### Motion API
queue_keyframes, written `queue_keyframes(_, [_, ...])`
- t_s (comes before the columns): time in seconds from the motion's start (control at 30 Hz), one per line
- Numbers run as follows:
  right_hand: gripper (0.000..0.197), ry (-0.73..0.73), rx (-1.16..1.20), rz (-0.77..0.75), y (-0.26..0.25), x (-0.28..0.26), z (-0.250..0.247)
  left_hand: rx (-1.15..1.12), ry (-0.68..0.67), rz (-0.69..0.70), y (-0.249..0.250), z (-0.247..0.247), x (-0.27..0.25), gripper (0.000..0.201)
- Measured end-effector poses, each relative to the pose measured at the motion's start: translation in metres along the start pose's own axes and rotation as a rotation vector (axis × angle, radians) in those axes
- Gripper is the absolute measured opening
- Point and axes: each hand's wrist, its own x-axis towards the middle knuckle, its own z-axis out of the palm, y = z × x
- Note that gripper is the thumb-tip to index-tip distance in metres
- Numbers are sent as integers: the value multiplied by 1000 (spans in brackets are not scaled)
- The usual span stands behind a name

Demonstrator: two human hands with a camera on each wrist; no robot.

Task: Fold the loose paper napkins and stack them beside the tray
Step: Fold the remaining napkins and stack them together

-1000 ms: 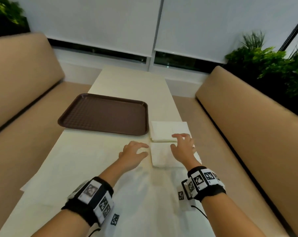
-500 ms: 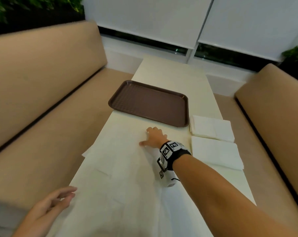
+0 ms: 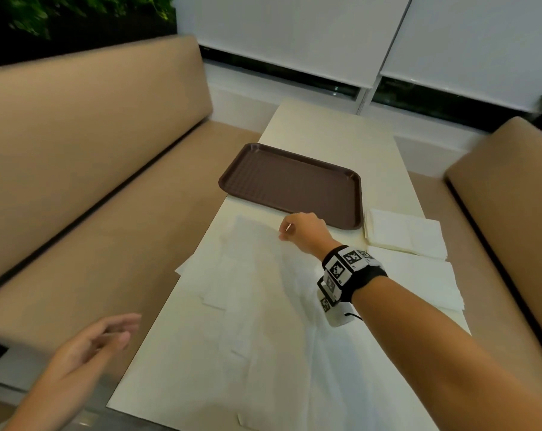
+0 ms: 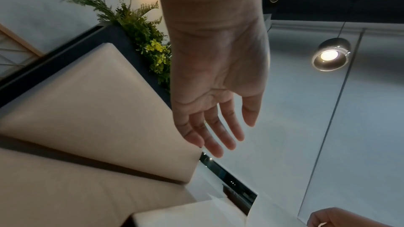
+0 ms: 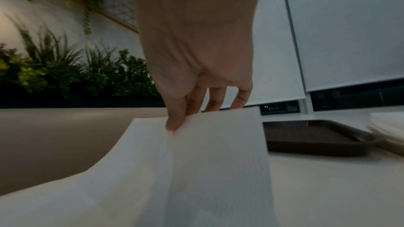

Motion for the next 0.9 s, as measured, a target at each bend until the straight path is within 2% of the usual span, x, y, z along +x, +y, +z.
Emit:
queue_keyframes(0.03, [5,17,-6,-31,-2,-4,-4,-8,-1,9,9,2,2,20])
queue_keyframes(0.07, [6,36,-4,-69,-4,-9,-10,8,-6,10,15,2,6,21])
queue_keyframes(0.13, [7,68,-5,-160,-10,-19,-27,42,2,51,24,4,14,44])
queue_keyframes(0.23, [3,117,-20,-312,-21,-38,-61,28,41,152,53,21,39,56])
queue_keyframes(0.3, [1,123,2,-392,-29,-53,-86,3,36,223,74,39,62,78])
queue_keyframes(0.37, [5,144,23,-458,-37,-70,-111,-37,-33,263,95,58,88,99])
queue_keyframes(0.43, [6,191,33,-492,-45,-88,-136,-68,-164,285,118,74,108,106])
queue_keyframes(0.47, [5,225,38,-490,-47,-96,-146,-72,-225,281,129,82,115,98])
queue_keyframes(0.5, [3,261,48,-477,-48,-104,-156,-67,-266,275,139,90,121,81])
queue_keyframes(0.57, [4,339,76,-427,-44,-118,-171,-82,-283,284,159,105,124,41])
queue_keyframes(0.63, [6,426,121,-381,-37,-135,-180,-145,-294,340,172,119,125,21])
queue_keyframes(0.7, [6,486,198,-336,-30,-156,-181,-177,-322,387,183,130,125,15])
queue_keyframes(0.77, [7,507,257,-278,-23,-177,-173,-149,-370,457,193,135,128,16])
queue_keyframes(0.83, [10,459,273,-200,-12,-193,-158,-77,-410,522,200,138,131,24])
queue_keyframes(0.9, [23,348,284,-123,0,-205,-143,-50,-455,529,208,140,131,28])
